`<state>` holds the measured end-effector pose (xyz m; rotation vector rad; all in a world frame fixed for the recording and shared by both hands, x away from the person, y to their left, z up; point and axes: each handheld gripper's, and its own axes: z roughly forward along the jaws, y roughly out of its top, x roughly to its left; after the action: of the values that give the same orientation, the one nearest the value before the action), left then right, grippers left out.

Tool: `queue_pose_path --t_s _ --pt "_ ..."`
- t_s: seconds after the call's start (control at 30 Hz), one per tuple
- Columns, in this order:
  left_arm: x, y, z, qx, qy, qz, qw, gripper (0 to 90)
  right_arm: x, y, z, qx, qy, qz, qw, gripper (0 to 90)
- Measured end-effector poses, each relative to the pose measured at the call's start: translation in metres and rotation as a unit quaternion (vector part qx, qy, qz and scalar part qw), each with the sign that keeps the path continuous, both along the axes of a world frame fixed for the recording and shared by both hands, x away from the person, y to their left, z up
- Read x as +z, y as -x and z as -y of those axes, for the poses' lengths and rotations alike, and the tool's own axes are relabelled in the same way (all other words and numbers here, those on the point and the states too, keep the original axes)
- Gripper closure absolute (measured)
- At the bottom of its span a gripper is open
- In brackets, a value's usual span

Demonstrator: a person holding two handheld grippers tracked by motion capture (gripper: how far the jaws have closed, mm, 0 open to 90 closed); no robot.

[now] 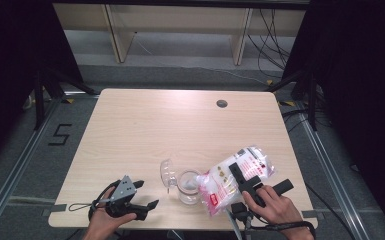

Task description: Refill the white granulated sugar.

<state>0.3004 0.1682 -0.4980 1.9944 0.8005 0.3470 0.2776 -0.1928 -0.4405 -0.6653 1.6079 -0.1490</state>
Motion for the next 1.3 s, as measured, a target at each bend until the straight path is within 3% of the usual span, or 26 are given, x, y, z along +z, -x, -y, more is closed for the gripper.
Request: queue_pose_path --t_s 0.07,0.1,0.23,0.27,0.33,0.4,0.47,0.5,0.67,0.7,1.3 --pt "-0.0009 -0.0001 0.0009 0.004 0.006 0.002 1.0000 17.4 -0.0003 0.0005 0.0006 -0.003 -0.005 -0.001 1.0000 55.6" --pt "0.0002 -0.0004 -0.0007 -0.001 -0.008 0.002 1.0000 17.4 -0.0003 0.0005 0.0006 -0.003 -0.005 0.000 1.0000 55.6" --pt "0.0006 -0.0006 -0.0018 0.000 -0.012 0.002 0.9999 17.4 0.0002 0.0002 0.0009 0.000 -0.005 -0.001 1.0000 55.9" --pt "0.0007 -0.0009 -0.0021 0.000 -0.012 0.003 0.9999 17.4 -0.0014 0.0010 0.0014 -0.008 -0.020 -0.007 0.9998 55.9" --pt "0.0003 -0.0004 -0.0012 0.002 -0.001 0.000 1.0000 17.4 -0.0017 0.0009 0.0017 -0.010 -0.023 -0.008 0.9997 56.1" --pt "0.0008 -0.0005 -0.0019 0.001 -0.008 0.002 1.0000 17.5 -0.0023 0.0010 0.0025 -0.011 -0.028 -0.010 0.9995 56.2" --pt "0.0009 -0.0010 -0.0027 0.000 -0.018 0.003 0.9998 17.4 -0.0007 -0.0016 0.0024 0.010 -0.008 0.002 0.9999 56.3" --pt "0.0008 -0.0006 -0.0019 0.000 -0.011 0.002 0.9999 17.5 -0.0008 -0.0013 0.0026 0.000 -0.009 -0.007 0.9999 56.4" --pt "0.0010 -0.0005 -0.0021 0.001 -0.010 0.001 0.9999 17.4 -0.0003 -0.0015 0.0025 0.002 -0.008 -0.006 1.0000 56.6" --pt "0.0002 -0.0007 -0.0011 0.002 0.000 0.001 1.0000 17.4 -0.0002 -0.0015 0.0026 0.001 -0.008 -0.007 0.9999 56.6" --pt "0.0008 -0.0005 -0.0017 -0.001 -0.011 0.002 0.9999 17.4 -0.0006 -0.0022 0.0035 0.002 -0.009 -0.009 0.9999 57.0"
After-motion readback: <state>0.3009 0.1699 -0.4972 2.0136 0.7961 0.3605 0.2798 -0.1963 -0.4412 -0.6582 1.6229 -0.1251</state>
